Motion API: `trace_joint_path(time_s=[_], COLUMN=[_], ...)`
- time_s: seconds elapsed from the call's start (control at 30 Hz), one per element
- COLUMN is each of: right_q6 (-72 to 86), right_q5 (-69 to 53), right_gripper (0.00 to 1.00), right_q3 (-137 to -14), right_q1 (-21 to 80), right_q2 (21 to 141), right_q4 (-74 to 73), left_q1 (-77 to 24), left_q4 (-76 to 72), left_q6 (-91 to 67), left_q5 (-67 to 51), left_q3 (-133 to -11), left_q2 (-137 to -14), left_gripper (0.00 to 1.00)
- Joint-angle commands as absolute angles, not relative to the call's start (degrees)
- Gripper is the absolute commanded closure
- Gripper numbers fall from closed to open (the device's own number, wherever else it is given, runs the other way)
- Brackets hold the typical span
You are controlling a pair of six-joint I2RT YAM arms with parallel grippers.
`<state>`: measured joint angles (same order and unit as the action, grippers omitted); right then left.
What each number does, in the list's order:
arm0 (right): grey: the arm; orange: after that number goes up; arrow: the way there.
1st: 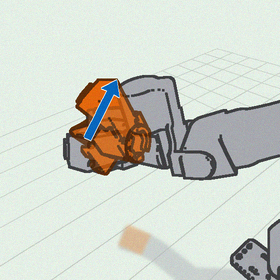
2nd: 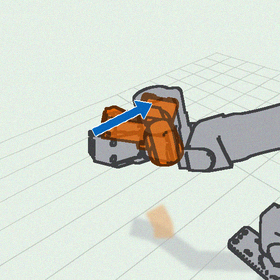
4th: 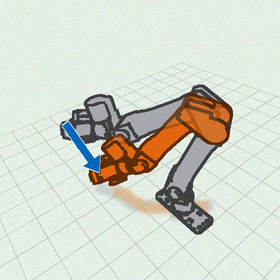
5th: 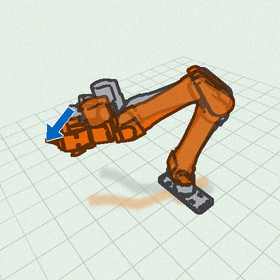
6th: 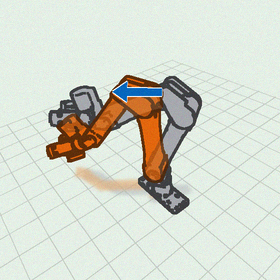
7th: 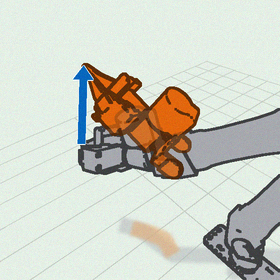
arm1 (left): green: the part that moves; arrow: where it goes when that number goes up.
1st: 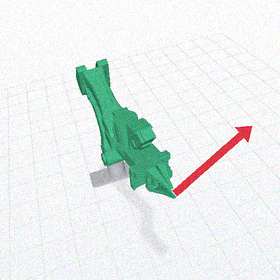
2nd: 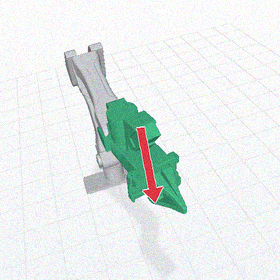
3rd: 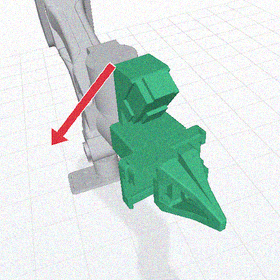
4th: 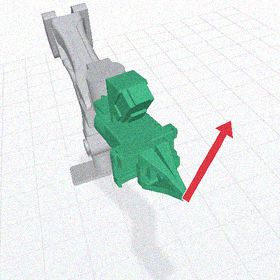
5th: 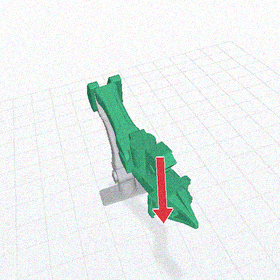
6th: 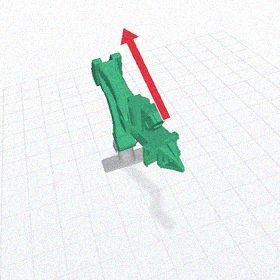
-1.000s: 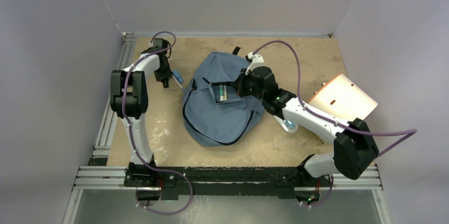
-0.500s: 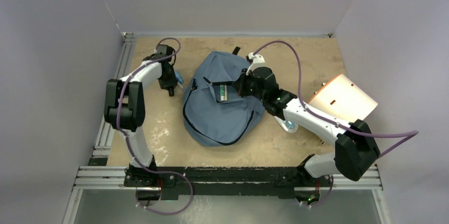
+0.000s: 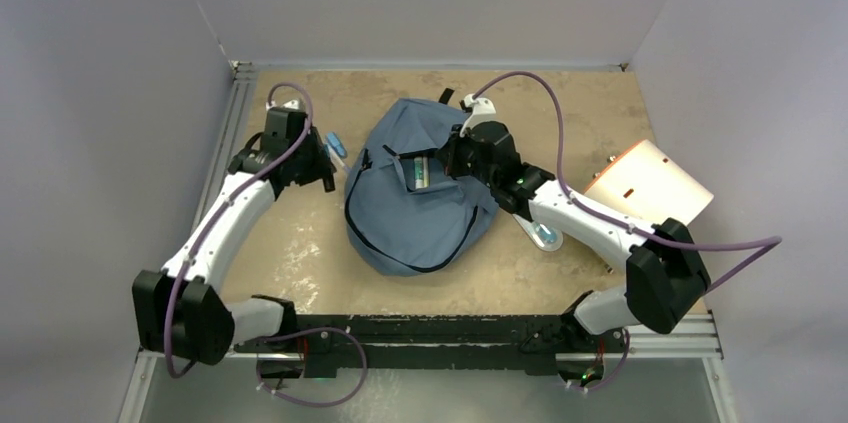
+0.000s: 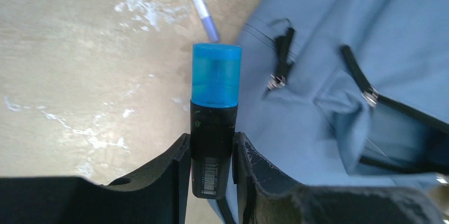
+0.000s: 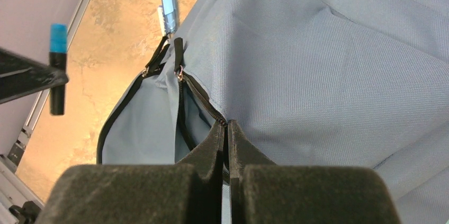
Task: Pack the student bag
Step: Pick up the stationery from the center of the board, then place the stationery in the student bag.
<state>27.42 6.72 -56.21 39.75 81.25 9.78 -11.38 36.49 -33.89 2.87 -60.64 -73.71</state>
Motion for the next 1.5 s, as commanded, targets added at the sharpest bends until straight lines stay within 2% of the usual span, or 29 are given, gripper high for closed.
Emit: trace_joint_path(time_s=[0.0, 0.2, 0.33, 0.63, 0.87, 1.47], right_q6=[28.9, 30.6, 31.2, 31.6, 32.1, 32.1], right_q5=[7.3, 6.1, 5.7, 6.2, 5.7, 4.7], right_gripper=[1.00, 1.00, 1.00, 1.00, 1.00, 1.00], right_q3=[-59.8, -60.0, -59.9, -59.2, -58.5, -57.1], right_q1=[40.1, 40.1, 40.1, 40.1, 40.1, 40.2], right_q2=[81.1, 81.9, 82.0, 80.8, 80.6, 79.4], right_q4=[15.0, 15.6, 15.8, 16.0, 16.1, 15.8], left_q1=[-12.3, -14.9, -18.9, -31.7, -37.4, -36.7], left_q4=[36.0, 30.9, 26.3, 18.6, 14.0, 13.0], left_q6=[-38.1, -46.3, -51.5, -57.6, -59.7, -56.6], left_q5=[-6.0, -14.8, -15.8, -12.0, -10.7, -7.9], left_q3=[-57.8, -54.3, -52.8, -53.9, -54.7, -63.9], left_q2=[-66.6, -59.4, -58.7, -67.4, -73.1, -82.7], left_gripper=[0.84, 0.85, 0.86, 0.87, 0.87, 0.86])
